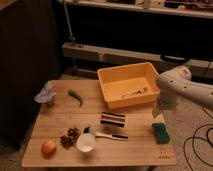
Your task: Wipe tray with sponge
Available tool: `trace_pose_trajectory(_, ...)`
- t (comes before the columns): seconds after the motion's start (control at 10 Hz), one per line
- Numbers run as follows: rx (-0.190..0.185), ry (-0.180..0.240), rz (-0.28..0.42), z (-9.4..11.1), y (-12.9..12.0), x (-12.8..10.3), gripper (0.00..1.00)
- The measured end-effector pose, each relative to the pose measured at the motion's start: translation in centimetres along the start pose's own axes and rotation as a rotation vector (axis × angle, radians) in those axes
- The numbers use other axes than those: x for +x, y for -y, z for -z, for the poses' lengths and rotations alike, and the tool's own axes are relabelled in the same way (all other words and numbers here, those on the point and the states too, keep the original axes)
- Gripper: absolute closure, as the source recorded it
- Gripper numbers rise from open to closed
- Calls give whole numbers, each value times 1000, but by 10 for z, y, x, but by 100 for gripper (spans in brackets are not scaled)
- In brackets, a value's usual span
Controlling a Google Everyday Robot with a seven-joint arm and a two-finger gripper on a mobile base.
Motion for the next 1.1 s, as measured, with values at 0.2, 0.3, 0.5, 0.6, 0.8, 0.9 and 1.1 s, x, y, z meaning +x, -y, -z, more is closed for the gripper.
trace_pose_trajectory(0.2,5,-1,14,-1,-7,-4,35)
trace_pose_trajectory(0.3,-3,-4,14,-3,-7,-4,35)
trace_pose_trajectory(0.5,-60,-15,13,-11,-8,-3,35)
trace_pose_trajectory(0.6,-84,-19,12,-15,-9,-2,35)
trace_pose_trajectory(0.8,-148,-21,11,-22,-10,-3,35)
trace_pose_trajectory(0.9,-171,-19,9,-24,-9,-2,35)
trace_pose_trajectory(1.1,-185,-16,16,-26,-12,-4,35)
